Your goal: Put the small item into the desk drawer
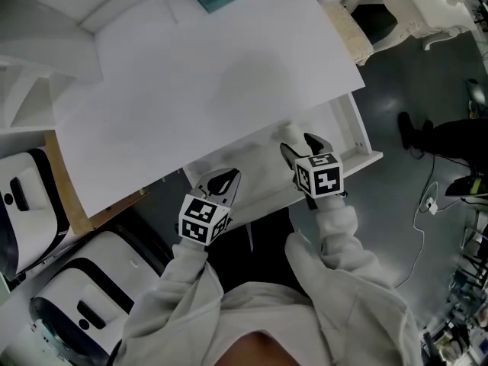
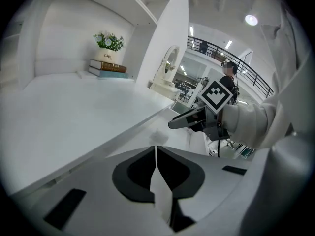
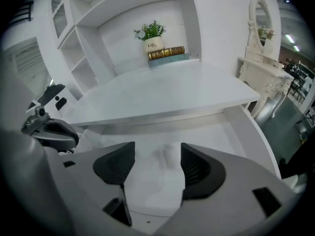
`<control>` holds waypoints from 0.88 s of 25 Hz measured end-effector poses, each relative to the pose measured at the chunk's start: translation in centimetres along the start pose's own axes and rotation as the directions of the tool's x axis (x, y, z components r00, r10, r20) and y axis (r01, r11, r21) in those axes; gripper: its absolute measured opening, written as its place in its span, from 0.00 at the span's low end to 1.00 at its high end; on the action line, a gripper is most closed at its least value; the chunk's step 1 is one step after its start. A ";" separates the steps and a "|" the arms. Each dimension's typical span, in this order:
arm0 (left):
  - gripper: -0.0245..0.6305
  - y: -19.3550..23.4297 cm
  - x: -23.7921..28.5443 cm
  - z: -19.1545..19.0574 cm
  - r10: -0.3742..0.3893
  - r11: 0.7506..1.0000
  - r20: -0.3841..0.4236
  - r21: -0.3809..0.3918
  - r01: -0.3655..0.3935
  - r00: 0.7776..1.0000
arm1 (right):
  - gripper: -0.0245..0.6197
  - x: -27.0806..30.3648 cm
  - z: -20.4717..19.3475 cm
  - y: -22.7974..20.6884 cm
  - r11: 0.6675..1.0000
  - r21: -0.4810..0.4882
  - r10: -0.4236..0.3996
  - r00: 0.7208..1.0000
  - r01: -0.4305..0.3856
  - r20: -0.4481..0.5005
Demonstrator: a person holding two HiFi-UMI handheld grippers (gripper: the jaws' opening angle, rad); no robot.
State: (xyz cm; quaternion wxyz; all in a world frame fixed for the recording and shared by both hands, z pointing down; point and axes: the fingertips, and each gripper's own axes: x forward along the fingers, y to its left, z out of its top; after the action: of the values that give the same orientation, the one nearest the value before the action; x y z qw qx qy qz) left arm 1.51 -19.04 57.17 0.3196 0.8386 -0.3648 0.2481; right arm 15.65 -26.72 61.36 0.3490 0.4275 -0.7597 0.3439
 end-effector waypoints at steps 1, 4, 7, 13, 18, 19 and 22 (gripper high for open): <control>0.08 0.1 -0.5 0.4 -0.003 1.000 0.014 0.009 0.003 1.000 | 0.50 -0.8 0.3 0.5 1.000 0.010 -0.006 1.000 0.006 0.021; 0.08 0.2 -2.1 1.4 -0.013 0.999 0.049 0.038 0.011 0.999 | 0.50 -3.3 0.7 1.7 0.999 0.048 -0.027 0.997 0.023 0.079; 0.08 0.0 -3.8 2.1 -0.029 0.997 0.077 0.078 0.023 0.997 | 0.50 -5.8 0.9 2.7 0.995 0.091 -0.057 0.989 0.045 0.138; 0.08 -0.6 -8.2 3.2 -0.065 0.991 0.145 0.124 0.047 0.987 | 0.41 -11.3 0.7 5.1 0.983 0.152 -0.144 0.955 0.106 0.259; 0.08 -1.2 -13.0 5.8 -0.088 0.988 0.264 0.148 0.049 0.960 | 0.22 -16.1 1.7 7.3 0.972 0.165 -0.220 0.888 0.166 0.403; 0.08 -1.2 -14.0 6.4 -0.080 0.987 0.289 0.157 0.036 0.954 | 0.19 -17.0 2.1 7.7 0.971 0.168 -0.229 0.872 0.172 0.433; 0.08 -1.1 -16.5 7.8 -0.064 0.984 0.354 0.179 0.000 0.933 | 0.16 -19.5 3.0 9.0 0.970 0.171 -0.238 0.827 0.174 0.509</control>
State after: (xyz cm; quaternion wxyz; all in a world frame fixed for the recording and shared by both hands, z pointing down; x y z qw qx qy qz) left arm -6.28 -16.55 40.76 0.1764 0.9005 -0.3799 0.1169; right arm 14.59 -17.63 41.76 0.1371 0.6044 -0.7538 0.2181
